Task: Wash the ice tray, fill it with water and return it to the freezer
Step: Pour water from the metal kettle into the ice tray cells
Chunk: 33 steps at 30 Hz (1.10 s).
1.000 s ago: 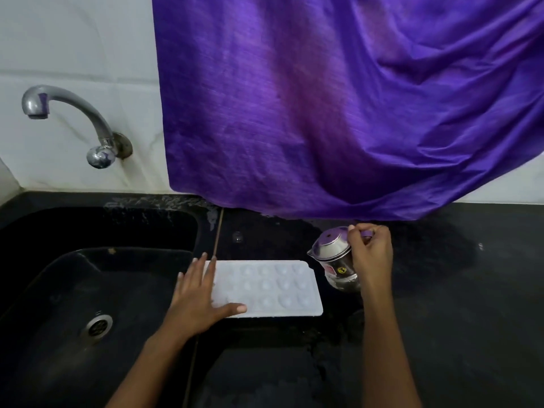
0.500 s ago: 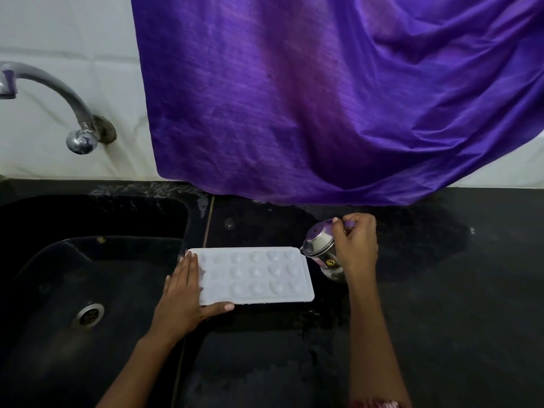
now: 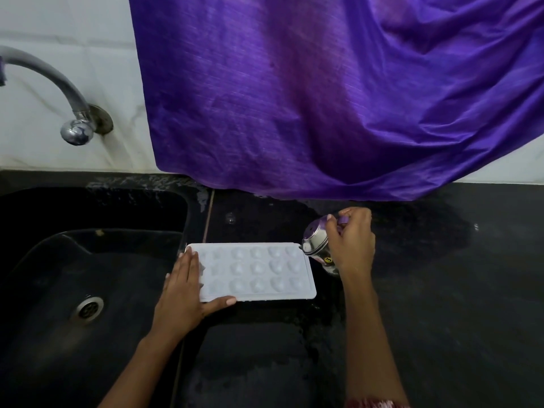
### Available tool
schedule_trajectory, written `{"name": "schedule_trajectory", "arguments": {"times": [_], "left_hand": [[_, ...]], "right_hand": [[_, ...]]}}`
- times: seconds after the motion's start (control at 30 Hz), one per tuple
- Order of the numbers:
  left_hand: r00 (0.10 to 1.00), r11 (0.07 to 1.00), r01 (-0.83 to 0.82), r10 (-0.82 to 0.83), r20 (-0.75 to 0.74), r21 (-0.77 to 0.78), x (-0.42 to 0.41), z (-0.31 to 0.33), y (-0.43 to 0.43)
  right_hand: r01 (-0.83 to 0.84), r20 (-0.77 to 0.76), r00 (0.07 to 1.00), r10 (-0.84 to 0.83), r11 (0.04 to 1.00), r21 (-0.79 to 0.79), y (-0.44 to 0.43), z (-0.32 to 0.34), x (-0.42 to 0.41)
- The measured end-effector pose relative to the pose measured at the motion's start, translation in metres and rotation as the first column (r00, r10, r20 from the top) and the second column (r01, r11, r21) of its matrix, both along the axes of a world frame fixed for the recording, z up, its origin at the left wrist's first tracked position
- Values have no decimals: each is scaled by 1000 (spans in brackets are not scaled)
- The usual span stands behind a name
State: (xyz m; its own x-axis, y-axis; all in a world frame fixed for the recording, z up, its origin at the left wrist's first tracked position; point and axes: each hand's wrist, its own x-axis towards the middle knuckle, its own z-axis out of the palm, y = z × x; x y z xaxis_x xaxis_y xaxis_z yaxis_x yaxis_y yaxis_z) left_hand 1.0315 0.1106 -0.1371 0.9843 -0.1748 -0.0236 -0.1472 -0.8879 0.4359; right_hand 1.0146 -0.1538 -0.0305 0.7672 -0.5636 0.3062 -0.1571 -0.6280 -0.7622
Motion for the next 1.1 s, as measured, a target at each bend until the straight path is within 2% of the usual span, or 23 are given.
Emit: {"name": "schedule_trajectory", "arguments": {"times": [0.7,0.87,1.0,1.1], "left_hand": [[1000,994,-14,16,19,-108,0,-2,0],[999,975,-35,39,11,-220,-5,5,-5],[1000,976,-22,24,6,-219,-3,4,-3],[1000,981,-18,20,6,-191,-1,-1,-1]], "right_hand": [[30,-8,1000,-30,999,-35,4,-3,2],[64,35,997,-69,992,111,2,-2,2],[38,60,997,-51,978,203,2,0,2],[0,52,999,-11,980,197,7,2,3]]}}
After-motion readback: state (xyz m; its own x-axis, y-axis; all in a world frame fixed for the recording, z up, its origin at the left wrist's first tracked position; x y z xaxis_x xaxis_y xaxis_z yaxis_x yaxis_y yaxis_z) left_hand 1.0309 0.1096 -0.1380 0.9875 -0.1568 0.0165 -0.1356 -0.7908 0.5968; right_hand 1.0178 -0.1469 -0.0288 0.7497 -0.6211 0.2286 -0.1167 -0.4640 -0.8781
